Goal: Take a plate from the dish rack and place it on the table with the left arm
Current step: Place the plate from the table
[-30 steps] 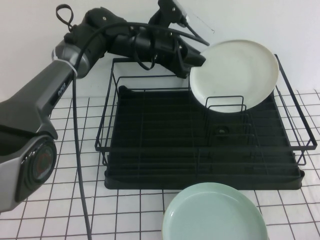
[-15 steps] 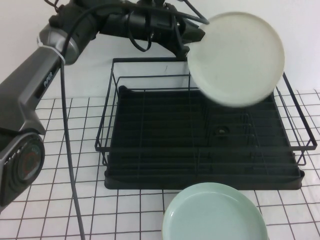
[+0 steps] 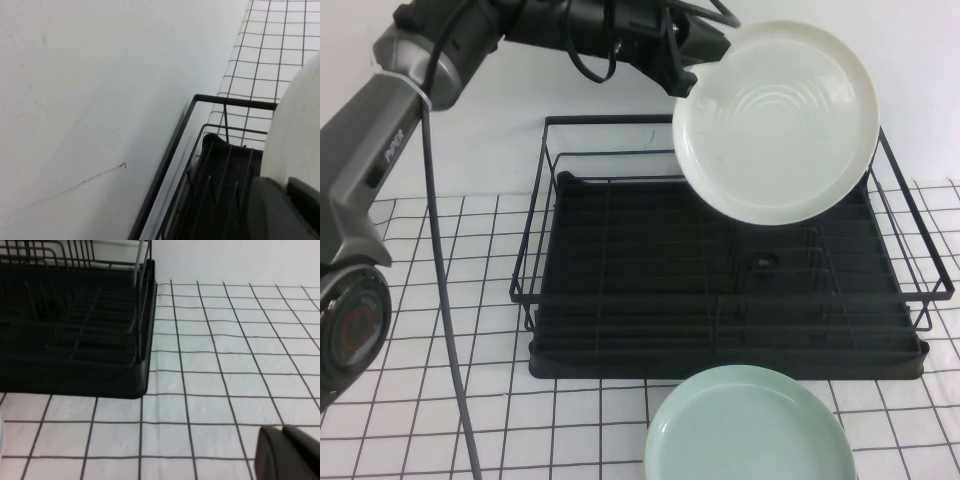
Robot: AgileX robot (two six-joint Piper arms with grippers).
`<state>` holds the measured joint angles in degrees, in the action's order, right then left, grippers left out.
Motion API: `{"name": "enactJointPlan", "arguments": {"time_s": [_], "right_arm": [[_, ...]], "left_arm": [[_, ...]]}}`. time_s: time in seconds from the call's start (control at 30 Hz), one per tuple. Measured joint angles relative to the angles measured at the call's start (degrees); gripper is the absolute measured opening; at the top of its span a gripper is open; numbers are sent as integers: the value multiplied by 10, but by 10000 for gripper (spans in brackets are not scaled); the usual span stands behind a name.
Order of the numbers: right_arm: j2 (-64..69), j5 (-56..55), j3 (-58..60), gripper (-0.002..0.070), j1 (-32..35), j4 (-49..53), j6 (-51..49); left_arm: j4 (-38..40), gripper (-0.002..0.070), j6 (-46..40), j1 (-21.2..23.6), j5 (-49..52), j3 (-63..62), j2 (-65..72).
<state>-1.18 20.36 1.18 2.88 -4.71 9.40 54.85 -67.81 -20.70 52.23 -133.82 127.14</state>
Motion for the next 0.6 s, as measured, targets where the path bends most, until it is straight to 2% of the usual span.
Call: {"name": "enactJointPlan", "arguments": {"time_s": [0.6], "right_arm": [[0,0,0,-1,0,0,0]], "left_arm": [[-155,3,186,-6,104,-2,-39]]}}
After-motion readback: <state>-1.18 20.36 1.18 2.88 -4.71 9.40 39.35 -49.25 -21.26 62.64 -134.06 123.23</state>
